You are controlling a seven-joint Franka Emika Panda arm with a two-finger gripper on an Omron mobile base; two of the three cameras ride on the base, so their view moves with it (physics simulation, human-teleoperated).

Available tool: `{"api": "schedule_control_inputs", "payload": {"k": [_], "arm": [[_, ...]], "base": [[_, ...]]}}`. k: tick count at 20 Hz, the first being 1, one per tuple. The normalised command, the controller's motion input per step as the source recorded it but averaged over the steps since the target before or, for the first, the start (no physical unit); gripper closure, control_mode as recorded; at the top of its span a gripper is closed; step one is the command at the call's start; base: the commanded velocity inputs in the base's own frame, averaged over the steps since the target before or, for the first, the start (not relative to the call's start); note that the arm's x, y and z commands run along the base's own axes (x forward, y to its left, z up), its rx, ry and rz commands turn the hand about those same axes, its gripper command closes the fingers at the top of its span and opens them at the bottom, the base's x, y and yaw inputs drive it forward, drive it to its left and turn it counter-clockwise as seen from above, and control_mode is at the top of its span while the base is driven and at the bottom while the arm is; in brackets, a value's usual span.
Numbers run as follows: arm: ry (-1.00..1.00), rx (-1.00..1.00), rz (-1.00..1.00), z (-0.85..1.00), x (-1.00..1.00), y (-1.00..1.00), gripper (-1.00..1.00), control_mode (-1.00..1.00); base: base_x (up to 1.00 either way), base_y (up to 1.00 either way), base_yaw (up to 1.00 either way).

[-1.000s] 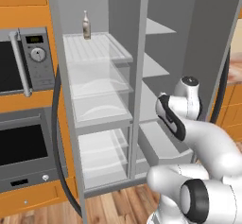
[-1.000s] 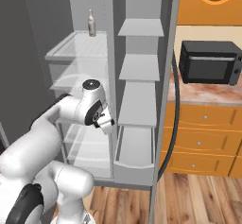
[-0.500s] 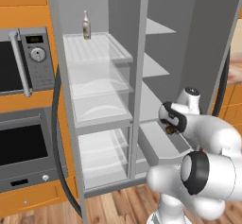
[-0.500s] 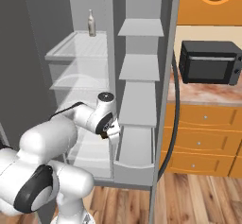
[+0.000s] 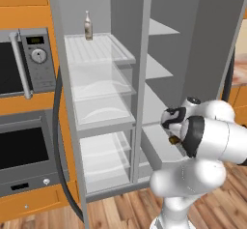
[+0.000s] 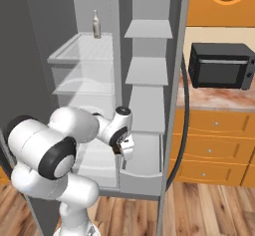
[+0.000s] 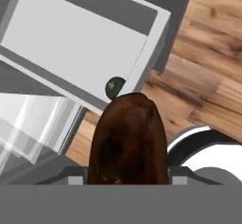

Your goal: Take the sweet potato and squash from the fridge shelf and place them in the freezer drawer to begin freezing them.

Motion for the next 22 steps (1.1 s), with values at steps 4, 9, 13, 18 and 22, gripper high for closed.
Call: {"api": "schedule_control_inputs", "payload": {"k": [4, 9, 13, 18, 22], "arm": [[0.1, 0.0, 0.0, -0.42, 0.48, -0.22, 1.0, -1.0], [0.09, 0.02, 0.0, -0.49, 0.38, -0.19, 1.0, -1.0], [0.03, 0.01, 0.01, -0.67, 0.46, -0.02, 1.0, -1.0], [0.01, 0.03, 0.02, -0.6, 0.29, -0.04, 1.0, -1.0], [0.0, 0.04, 0.04, -0.66, 0.02, -0.02, 1.0, -1.0]], "base": [[0.0, 0.0, 0.0], [0.0, 0.0, 0.0], [0.0, 0.0, 0.0], [0.0, 0.0, 0.0], [0.0, 0.0, 0.0]]}}
